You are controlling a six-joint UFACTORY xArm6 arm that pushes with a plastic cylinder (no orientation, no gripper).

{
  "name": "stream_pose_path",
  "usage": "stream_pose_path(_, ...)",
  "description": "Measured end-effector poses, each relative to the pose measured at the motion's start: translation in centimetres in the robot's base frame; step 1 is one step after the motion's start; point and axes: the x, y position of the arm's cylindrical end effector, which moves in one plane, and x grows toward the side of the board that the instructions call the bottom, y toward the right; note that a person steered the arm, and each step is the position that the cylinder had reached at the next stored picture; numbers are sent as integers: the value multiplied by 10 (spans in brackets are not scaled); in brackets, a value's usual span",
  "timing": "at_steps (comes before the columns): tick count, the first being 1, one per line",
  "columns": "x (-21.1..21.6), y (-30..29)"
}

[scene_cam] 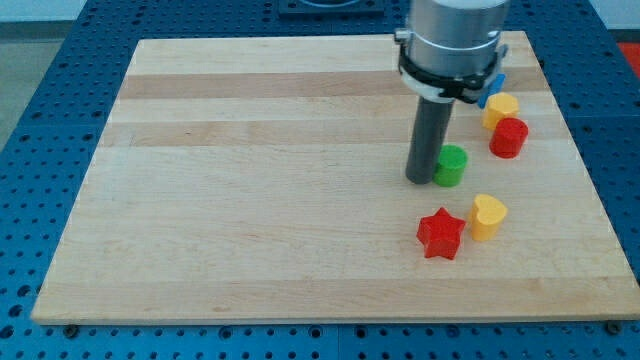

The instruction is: Push the green circle below the red circle

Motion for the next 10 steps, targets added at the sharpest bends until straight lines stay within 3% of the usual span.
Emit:
stream_pose_path(4, -29, 28)
stream_pose_path(10, 2, 63)
